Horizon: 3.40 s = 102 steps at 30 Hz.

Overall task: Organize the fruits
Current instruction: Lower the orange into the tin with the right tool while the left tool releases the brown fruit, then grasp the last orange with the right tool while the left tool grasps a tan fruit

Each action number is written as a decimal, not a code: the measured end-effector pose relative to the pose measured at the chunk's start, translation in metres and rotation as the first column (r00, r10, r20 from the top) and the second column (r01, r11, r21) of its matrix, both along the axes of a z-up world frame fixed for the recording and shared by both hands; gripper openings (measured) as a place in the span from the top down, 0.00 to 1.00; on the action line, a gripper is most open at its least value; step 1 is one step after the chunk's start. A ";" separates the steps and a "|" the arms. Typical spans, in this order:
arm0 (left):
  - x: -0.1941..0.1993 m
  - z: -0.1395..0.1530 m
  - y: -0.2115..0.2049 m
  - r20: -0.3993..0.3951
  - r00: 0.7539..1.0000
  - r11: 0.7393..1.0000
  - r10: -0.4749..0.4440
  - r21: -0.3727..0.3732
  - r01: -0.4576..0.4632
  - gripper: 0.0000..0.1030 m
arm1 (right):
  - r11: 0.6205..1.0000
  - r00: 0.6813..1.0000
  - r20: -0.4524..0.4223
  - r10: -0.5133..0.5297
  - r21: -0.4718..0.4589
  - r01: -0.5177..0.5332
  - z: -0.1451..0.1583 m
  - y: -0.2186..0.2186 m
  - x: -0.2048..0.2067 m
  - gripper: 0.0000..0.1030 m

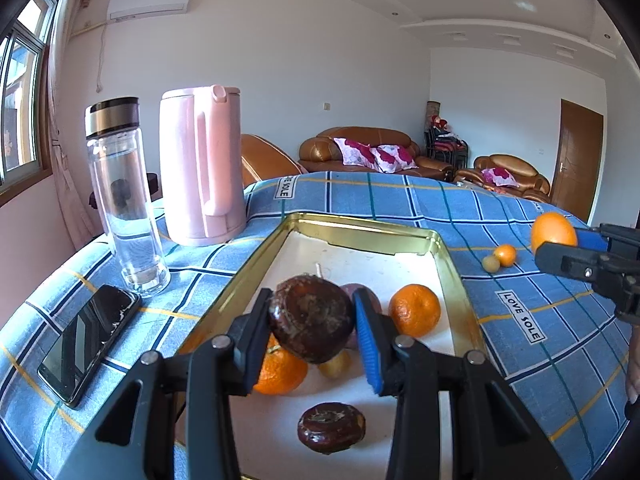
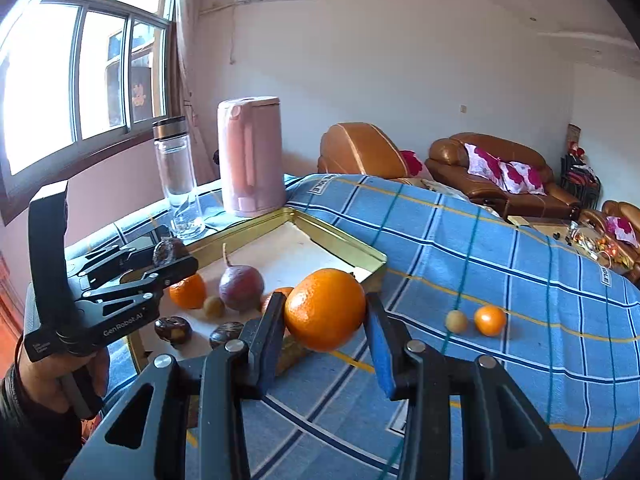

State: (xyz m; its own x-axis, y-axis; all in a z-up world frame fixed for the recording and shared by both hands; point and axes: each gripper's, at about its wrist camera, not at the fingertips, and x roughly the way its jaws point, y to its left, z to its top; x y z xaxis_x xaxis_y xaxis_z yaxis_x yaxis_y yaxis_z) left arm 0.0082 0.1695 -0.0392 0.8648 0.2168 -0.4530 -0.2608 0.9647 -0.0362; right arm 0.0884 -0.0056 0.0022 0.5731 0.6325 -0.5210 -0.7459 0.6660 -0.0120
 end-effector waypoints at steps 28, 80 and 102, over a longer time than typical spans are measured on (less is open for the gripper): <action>-0.003 -0.008 0.018 -0.046 0.998 0.999 0.051 -0.007 -0.052 0.47 | 0.973 0.976 -0.078 0.202 -0.095 -0.209 -0.045 0.079 -0.024 0.50; 0.179 0.016 -0.130 -0.034 0.998 0.999 -0.054 -0.010 0.054 0.09 | 0.929 0.874 -0.315 -0.370 -0.115 0.352 -0.086 -0.085 0.209 0.59; 0.243 -0.040 -0.176 -0.312 0.901 0.952 -0.302 -0.143 0.269 0.48 | 0.879 0.848 -0.243 -0.471 -0.049 0.475 -0.071 -0.154 0.182 0.59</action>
State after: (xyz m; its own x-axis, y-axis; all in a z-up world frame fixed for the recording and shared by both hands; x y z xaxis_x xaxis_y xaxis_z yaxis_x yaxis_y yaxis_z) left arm 0.2512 -0.0064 -0.0788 0.6829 -0.0748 -0.7266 0.0124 0.9958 -0.0909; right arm 0.2699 -0.1597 -0.0686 0.6627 0.3242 -0.6751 -0.3191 0.9378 0.1372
